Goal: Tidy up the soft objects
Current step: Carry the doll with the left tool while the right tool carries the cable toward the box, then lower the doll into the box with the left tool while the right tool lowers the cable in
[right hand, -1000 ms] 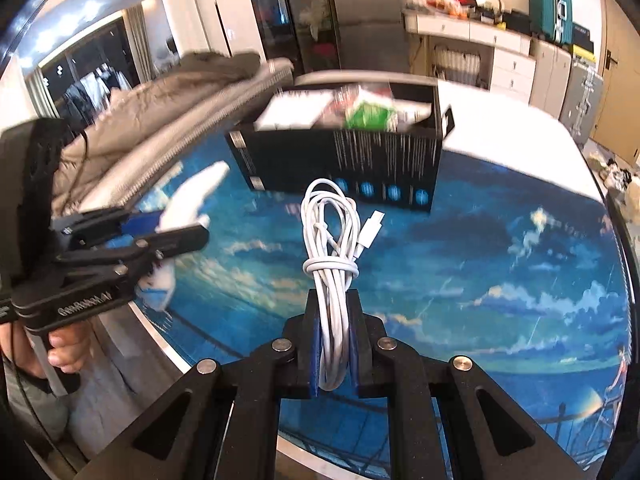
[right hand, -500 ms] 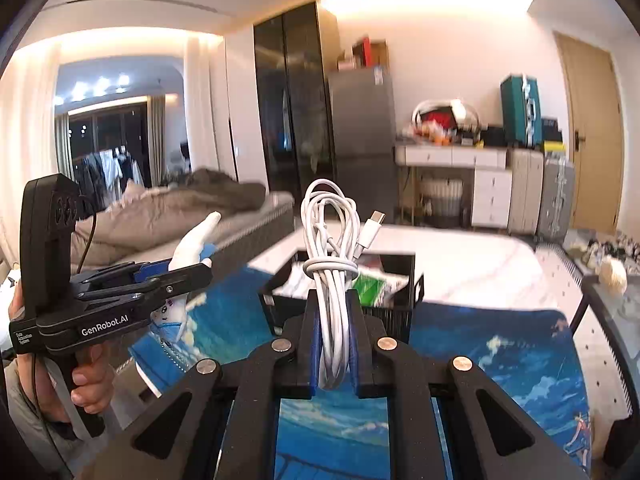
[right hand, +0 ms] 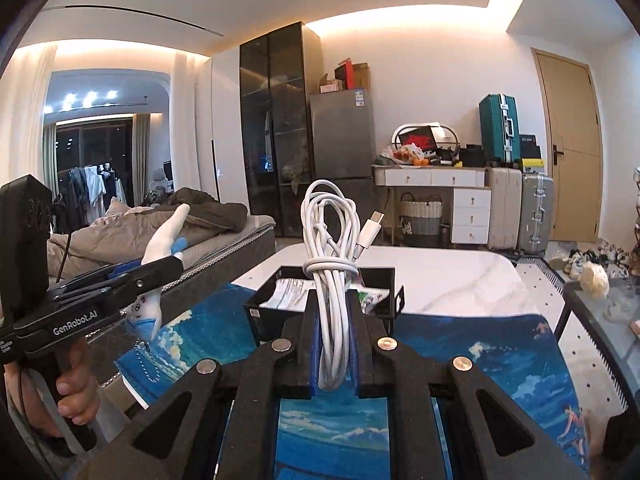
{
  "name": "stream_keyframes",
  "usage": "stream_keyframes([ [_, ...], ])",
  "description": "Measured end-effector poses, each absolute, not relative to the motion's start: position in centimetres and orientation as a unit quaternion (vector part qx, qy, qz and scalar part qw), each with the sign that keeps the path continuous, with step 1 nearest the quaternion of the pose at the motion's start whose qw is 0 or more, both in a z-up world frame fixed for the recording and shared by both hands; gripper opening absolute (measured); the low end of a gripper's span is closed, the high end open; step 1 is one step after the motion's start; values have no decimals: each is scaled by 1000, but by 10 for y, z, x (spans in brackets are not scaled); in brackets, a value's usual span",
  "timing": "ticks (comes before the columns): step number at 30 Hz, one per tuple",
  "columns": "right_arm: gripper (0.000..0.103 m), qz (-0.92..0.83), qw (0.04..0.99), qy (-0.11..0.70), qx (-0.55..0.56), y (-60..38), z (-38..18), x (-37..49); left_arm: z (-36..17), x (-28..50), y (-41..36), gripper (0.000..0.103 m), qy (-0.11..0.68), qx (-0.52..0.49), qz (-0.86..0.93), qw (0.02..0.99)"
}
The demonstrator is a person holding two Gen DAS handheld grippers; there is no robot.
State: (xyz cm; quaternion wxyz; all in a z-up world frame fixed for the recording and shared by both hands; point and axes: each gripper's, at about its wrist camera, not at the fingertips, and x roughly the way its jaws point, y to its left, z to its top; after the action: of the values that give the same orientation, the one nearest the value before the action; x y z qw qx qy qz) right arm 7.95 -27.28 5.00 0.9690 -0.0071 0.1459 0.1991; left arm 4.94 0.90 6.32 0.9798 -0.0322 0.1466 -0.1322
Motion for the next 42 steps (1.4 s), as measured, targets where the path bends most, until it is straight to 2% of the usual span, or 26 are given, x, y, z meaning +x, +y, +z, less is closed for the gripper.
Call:
stream_keyframes([
  [8, 11, 228, 964, 137, -20, -253, 80, 111, 96, 88, 2, 34, 119, -42, -159, 979],
  [15, 11, 237, 962, 130, -27, -231, 100, 160, 98, 133, 1, 34, 126, -65, -159, 977],
  [21, 11, 225, 959, 174, -19, -220, 92, 213, 83, 175, 0, 34, 159, -99, -155, 970],
  [28, 11, 209, 935, 282, -43, -208, 67, 273, 59, 219, -26, 34, 261, -70, -145, 952],
  [34, 11, 199, 919, 339, -41, -212, 35, 306, 26, 249, -42, 34, 350, -54, -144, 924],
  [42, 11, 207, 894, 394, -48, -213, -6, 323, 0, 258, -56, 34, 376, -23, -140, 916],
])
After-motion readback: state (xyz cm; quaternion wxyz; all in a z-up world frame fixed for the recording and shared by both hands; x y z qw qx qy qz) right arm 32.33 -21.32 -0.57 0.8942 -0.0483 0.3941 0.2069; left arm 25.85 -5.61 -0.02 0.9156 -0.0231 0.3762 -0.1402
